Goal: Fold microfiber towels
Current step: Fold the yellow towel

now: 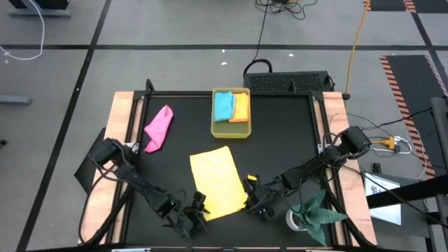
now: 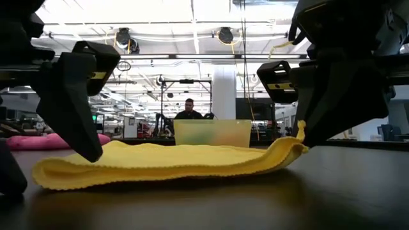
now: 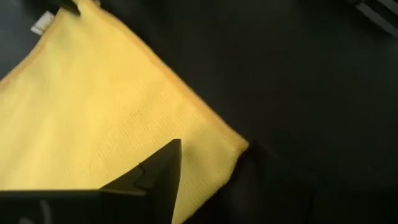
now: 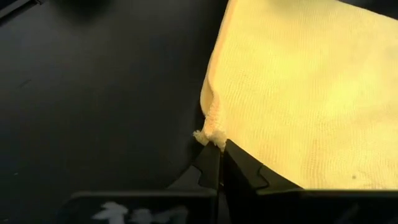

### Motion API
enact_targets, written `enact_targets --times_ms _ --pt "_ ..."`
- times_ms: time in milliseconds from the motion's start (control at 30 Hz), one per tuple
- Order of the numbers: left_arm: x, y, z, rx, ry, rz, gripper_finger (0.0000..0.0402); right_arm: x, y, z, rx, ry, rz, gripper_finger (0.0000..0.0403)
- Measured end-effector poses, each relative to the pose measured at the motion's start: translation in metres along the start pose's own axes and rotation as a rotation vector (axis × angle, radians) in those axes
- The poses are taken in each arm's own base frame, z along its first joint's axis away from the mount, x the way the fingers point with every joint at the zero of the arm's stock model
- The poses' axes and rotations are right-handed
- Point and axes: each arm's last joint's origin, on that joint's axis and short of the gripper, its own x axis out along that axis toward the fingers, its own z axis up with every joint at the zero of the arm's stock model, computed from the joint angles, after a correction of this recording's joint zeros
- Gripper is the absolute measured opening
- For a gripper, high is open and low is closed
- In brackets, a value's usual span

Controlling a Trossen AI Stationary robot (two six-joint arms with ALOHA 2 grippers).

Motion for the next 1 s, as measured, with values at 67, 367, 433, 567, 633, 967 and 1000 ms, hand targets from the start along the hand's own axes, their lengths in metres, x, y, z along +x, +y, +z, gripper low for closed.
enact_targets --times_ms 67,367,433,567,633,967,1000 --pt "0.002 0.0 0.0 0.002 -0.01 0.002 0.0191 0.0 0.0 0.0 0.0 0.0 0.0 0.0001" --pt "-0.002 0.002 0.005 -0.127 -0.038 -0.003 0.0027 0.0 0.0 -0.001 0.019 0.016 0.003 0.0001" --pt "-0.002 0.001 0.005 -0.169 -0.042 -0.007 0.001 0.0 0.002 -0.001 0.036 0.013 0.009 0.0001" --pt "-0.004 -0.003 0.01 -0.216 -0.093 -0.022 0.0015 -0.005 0.009 0.004 0.049 -0.009 0.061 0.0001" --pt "-0.007 -0.005 0.014 -0.22 -0.125 -0.034 0.0009 -0.01 0.013 0.008 0.065 -0.035 0.127 0.0001" --pt "-0.06 0.003 0.041 -0.312 -0.281 0.132 0.0006 -0.04 0.012 0.025 0.156 -0.137 0.077 0.0001" --pt "-0.065 0.006 0.041 -0.333 -0.276 0.168 0.0005 -0.043 0.01 0.024 0.175 -0.136 0.026 0.0001"
